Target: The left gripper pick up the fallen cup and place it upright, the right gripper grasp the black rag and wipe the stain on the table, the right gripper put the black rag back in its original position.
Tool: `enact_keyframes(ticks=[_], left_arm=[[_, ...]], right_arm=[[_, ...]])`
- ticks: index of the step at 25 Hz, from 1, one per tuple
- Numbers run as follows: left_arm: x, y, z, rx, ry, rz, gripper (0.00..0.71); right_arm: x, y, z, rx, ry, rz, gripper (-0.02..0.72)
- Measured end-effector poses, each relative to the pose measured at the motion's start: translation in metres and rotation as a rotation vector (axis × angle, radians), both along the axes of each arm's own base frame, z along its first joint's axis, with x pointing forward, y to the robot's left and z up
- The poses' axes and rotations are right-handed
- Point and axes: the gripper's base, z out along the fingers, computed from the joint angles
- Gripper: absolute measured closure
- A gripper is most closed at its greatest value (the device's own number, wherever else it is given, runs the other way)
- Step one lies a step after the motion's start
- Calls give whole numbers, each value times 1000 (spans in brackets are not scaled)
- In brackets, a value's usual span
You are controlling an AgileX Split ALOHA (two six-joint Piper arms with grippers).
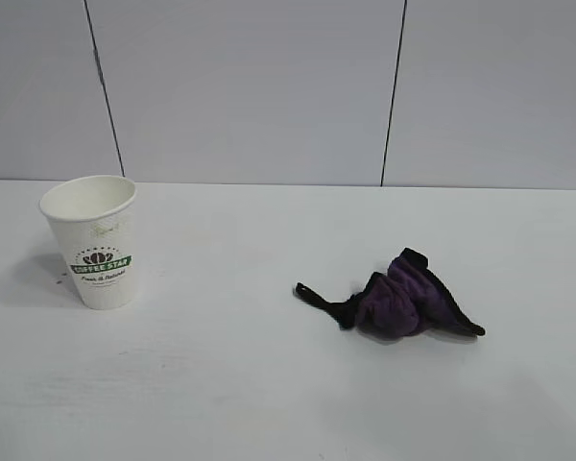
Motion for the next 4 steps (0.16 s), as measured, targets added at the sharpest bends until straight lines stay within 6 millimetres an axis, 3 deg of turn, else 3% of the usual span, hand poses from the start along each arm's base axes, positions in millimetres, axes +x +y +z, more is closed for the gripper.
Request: enact_keyframes(ticks=[4], left_arm=[[0,0,0,0,0,0,52]], right_arm=[[6,0,-6,0,-9,2,202]])
